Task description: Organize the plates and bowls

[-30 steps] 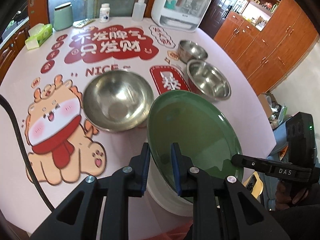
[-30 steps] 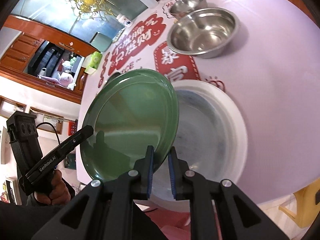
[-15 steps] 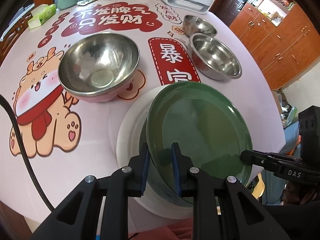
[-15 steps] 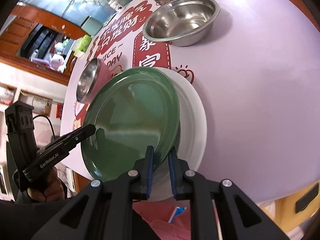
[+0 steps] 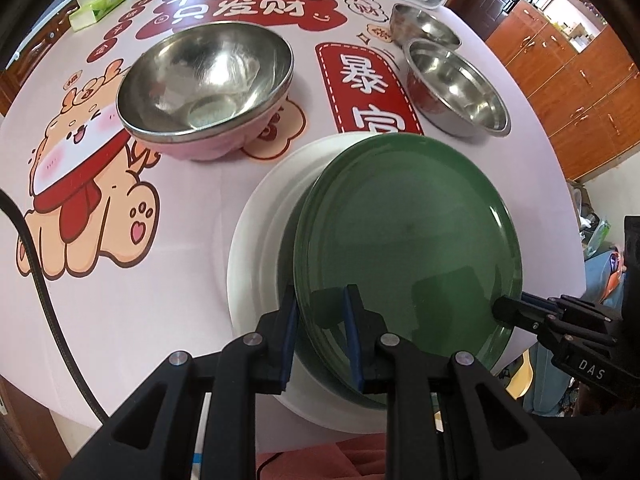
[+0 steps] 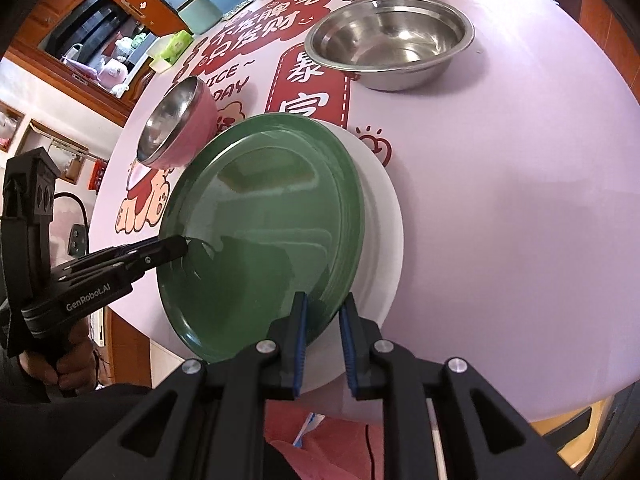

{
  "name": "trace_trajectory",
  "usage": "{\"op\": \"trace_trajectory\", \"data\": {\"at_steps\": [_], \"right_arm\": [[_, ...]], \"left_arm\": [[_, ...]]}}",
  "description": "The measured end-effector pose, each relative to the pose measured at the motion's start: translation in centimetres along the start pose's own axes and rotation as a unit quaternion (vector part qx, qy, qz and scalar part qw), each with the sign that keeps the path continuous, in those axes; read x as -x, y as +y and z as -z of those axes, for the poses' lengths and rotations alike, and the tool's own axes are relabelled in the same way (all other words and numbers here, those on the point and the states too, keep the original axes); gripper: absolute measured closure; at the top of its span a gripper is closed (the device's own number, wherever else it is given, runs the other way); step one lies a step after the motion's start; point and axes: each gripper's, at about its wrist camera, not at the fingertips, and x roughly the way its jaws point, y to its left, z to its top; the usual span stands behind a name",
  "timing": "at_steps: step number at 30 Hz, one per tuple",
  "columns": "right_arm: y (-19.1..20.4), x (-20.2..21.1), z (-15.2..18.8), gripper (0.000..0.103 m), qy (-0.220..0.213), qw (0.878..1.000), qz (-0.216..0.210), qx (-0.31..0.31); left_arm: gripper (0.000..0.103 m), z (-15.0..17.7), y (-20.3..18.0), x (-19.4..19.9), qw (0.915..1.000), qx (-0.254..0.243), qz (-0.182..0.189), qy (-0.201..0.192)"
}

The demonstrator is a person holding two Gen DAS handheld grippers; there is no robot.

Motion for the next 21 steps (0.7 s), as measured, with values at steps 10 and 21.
{"op": "trace_trajectory", "data": {"at_steps": [10, 21], "right_arm": [[0.9, 0.0, 0.1, 0.085, -0.016, 0.999, 0.039, -0.015], [3.2, 0.7, 0.4, 0.06, -0.037, 0.992, 0.116, -0.033]], "left_arm": [[0.084, -0.3, 0.1, -0.4, 0.9989, -0.038, 0.019, 0.018], [0.081, -0.8, 0.4, 0.5, 0.9923, -0.112, 0.041, 0.034]]}}
